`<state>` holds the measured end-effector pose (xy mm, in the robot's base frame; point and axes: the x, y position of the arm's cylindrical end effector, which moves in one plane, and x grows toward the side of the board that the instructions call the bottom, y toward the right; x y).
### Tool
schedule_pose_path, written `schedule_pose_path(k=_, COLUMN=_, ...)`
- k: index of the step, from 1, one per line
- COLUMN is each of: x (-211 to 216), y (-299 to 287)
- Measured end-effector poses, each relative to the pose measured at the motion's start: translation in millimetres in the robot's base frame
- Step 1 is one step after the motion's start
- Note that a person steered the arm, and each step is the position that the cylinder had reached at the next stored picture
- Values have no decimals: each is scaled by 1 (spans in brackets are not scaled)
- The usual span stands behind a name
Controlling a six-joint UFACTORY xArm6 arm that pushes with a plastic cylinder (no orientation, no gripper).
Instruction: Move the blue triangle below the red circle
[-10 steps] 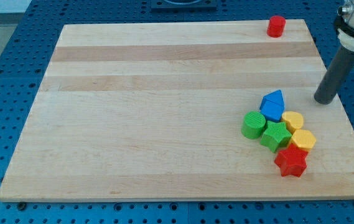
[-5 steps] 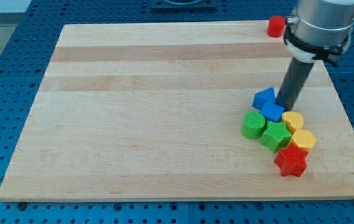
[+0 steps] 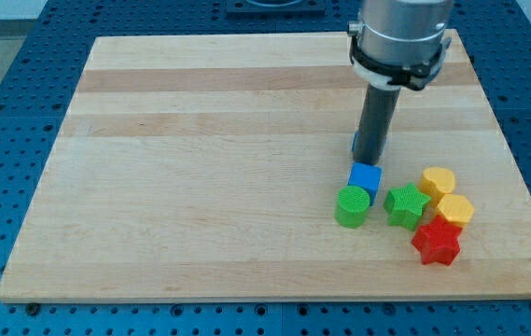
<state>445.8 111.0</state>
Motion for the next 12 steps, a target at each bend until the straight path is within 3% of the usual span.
schedule_pose_path(k=7, x=-116, y=47)
schedule_pose_path(k=12, x=-142, y=76)
